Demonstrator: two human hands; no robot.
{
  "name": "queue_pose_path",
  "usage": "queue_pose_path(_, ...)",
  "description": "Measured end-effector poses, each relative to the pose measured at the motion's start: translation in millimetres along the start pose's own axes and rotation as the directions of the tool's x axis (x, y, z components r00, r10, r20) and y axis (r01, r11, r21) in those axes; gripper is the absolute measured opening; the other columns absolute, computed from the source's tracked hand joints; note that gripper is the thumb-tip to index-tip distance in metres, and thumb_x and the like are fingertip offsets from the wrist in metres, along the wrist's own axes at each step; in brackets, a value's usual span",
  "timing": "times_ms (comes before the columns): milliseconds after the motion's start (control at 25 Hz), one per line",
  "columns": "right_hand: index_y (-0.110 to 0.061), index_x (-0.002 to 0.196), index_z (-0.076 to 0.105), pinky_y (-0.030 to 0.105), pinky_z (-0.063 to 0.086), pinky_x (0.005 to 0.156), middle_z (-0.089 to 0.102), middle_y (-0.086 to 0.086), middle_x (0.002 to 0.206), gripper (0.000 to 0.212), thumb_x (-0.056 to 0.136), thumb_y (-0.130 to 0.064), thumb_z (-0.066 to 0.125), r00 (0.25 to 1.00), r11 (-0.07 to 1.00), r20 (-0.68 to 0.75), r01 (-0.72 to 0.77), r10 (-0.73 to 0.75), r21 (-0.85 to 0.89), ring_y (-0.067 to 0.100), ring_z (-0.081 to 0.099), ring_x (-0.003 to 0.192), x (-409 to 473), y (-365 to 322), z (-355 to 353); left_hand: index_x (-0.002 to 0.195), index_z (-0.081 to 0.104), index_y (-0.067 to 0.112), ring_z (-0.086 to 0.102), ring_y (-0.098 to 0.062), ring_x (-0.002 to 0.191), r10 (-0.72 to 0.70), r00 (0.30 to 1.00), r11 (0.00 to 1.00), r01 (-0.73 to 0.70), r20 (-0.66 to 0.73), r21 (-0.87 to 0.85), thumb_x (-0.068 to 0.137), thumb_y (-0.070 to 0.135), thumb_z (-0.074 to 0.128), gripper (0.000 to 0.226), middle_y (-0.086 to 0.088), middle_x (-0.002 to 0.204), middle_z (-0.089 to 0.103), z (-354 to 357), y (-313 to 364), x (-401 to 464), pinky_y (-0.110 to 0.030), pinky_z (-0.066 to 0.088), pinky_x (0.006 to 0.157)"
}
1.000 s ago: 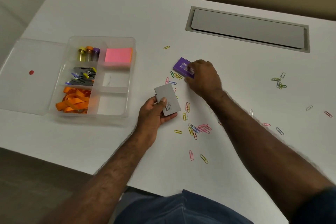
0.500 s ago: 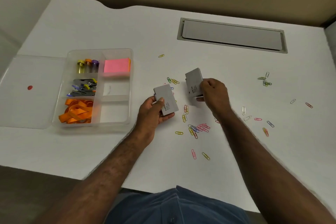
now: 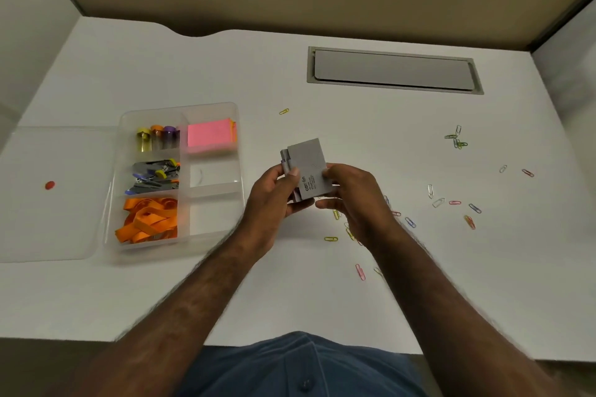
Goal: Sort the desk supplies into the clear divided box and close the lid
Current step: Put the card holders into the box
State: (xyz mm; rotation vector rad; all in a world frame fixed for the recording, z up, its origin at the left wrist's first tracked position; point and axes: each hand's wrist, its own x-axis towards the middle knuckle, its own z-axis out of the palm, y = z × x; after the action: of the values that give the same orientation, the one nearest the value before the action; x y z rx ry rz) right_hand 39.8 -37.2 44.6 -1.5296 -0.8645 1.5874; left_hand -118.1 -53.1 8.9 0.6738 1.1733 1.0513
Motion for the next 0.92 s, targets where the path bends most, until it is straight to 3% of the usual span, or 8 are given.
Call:
queue_pose_path(160, -0.019, 0.099, 0.078, 0.03, 0.051, 0.064, 0.077, 0.002, 0.088, 0.021, 0.097, -0.019, 0.057, 0.993, 0.998, -0.116, -0.007, 0.0, -0.059, 0.018, 0.069, 0.082, 2.7, 4.9, 13.0, 0.139, 0.056, 0.013, 0.073, -0.027, 0.111, -0.002, 1.0, 0.999, 0.002, -0.007, 0.04, 0.101, 0.018, 0.063, 0.039, -0.009, 0.121, 0.075, -1.8, 7.5, -5.8, -0.044, 0.062, 0.089)
queue_pose_path(280, -0.021, 0.091, 0.077, 0.029, 0.053, 0.06, 0.077, 0.0, 0.087, 0.016, 0.097, -0.02, 0.062, 0.994, 0.995, -0.105, -0.001, -0.009, -0.096, 0.017, 0.069, 0.075, 1.2, 12.3, 29.3, 0.141, 0.055, 0.013, 0.075, -0.026, 0.106, 0.015, 1.0, 0.997, -0.013, -0.027, 0.078, 0.102, 0.019, 0.062, 0.04, -0.008, 0.12, 0.075, -20.8, 12.7, -8.0, -0.041, 0.064, 0.084)
queue_pose_path(440, -0.024, 0.099, 0.076, 0.022, 0.055, 0.056, 0.078, -0.005, 0.088, 0.009, 0.09, -0.027, 0.075, 0.994, 0.964, -0.086, 0.047, -0.072, -0.263, 0.008, 0.07, 0.073, 1.4, 17.6, 42.7, 0.143, 0.052, 0.017, 0.075, -0.025, 0.103, 0.047, 0.999, 0.981, -0.05, 0.021, 0.186, 0.105, 0.02, 0.057, 0.038, -0.006, 0.125, 0.072, -52.1, 21.6, -8.8, -0.042, 0.064, 0.08)
queue_pose_path(520, -0.026, 0.109, 0.074, 0.023, 0.056, 0.06, 0.077, -0.004, 0.094, 0.024, 0.086, -0.024, 0.08, 0.995, 0.958, -0.064, 0.062, -0.083, -0.28, 0.006, 0.071, 0.082, 4.6, 14.1, 49.7, 0.145, 0.051, 0.018, 0.074, -0.027, 0.106, 0.028, 0.997, 0.966, -0.044, 0.065, 0.256, 0.106, 0.022, 0.055, 0.04, -0.007, 0.128, 0.069, -69.3, 28.1, -7.5, -0.044, 0.065, 0.079)
queue_pose_path(640, -0.022, 0.125, 0.07, 0.032, 0.062, 0.073, 0.075, 0.0, 0.111, 0.043, 0.084, -0.016, 0.082, 0.998, 0.977, 0.028, 0.065, -0.06, -0.204, 0.013, 0.073, 0.097, 12.1, 3.0, 61.7, 0.148, 0.049, 0.024, 0.071, -0.027, 0.107, -0.044, 0.984, 0.913, -0.031, 0.173, 0.408, 0.107, 0.028, 0.051, 0.041, -0.008, 0.129, 0.067, -94.8, 37.2, -6.2, -0.047, 0.065, 0.08)
queue_pose_path(800, -0.013, 0.118, 0.074, 0.033, 0.061, 0.068, 0.077, 0.009, 0.106, 0.03, 0.089, -0.009, 0.077, 0.991, 0.983, 0.133, 0.037, -0.013, -0.181, 0.021, 0.075, 0.093, 20.7, -5.4, 79.1, 0.147, 0.05, 0.027, 0.07, -0.024, 0.104, -0.118, 0.96, 0.85, -0.036, 0.256, 0.525, 0.108, 0.033, 0.048, 0.04, -0.007, 0.123, 0.067, -118.5, 47.6, -3.9, -0.041, 0.065, 0.075)
queue_pose_path(920, -0.009, 0.115, 0.074, 0.04, 0.065, 0.072, 0.077, 0.014, 0.105, 0.026, 0.089, -0.006, 0.077, 0.995, 0.984, 0.102, 0.032, -0.014, -0.177, 0.029, 0.076, 0.092, 24.0, -5.4, 92.7, 0.144, 0.05, 0.026, 0.065, -0.02, 0.109, -0.033, 0.979, 0.782, -0.1, 0.202, 0.615, 0.104, 0.039, 0.054, 0.042, -0.004, 0.129, 0.061, -131.2, 50.2, -1.1, -0.028, 0.063, 0.073)
